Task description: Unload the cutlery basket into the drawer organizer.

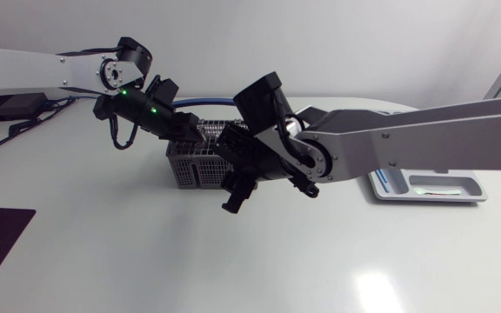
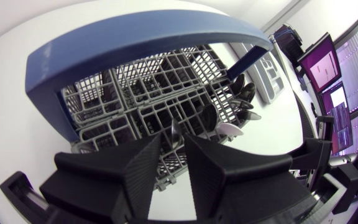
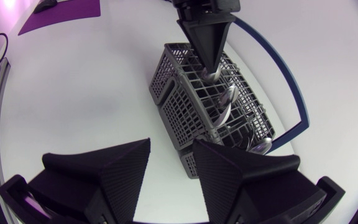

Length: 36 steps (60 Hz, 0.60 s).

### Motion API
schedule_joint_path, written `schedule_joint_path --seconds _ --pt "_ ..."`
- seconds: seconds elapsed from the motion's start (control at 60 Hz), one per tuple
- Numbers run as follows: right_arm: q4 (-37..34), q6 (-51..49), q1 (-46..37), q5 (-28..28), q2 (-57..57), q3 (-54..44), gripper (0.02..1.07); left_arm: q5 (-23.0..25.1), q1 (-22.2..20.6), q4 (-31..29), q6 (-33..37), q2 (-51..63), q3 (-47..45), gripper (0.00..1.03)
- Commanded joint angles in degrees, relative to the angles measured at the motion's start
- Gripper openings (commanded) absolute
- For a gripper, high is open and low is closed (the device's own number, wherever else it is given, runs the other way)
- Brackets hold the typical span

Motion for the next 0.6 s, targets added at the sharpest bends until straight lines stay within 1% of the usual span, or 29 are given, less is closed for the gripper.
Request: schedule_joint_path --seconds 0.0,0.317,0.583 --pt "0.56 1.34 0.77 0.64 1.78 0.2 0.55 0.82 0.79 -1.2 0.94 1.01 2.05 0.3" --pt "0.56 1.34 1.13 0.64 1.95 0.03 0.55 0.82 0.96 -1.99 1.46 -0.22 1.0 0.3" --pt "0.56 1.34 1.3 0.64 1.87 -0.32 0.55 0.82 0.09 -2.26 1.29 -0.57 1.96 0.3"
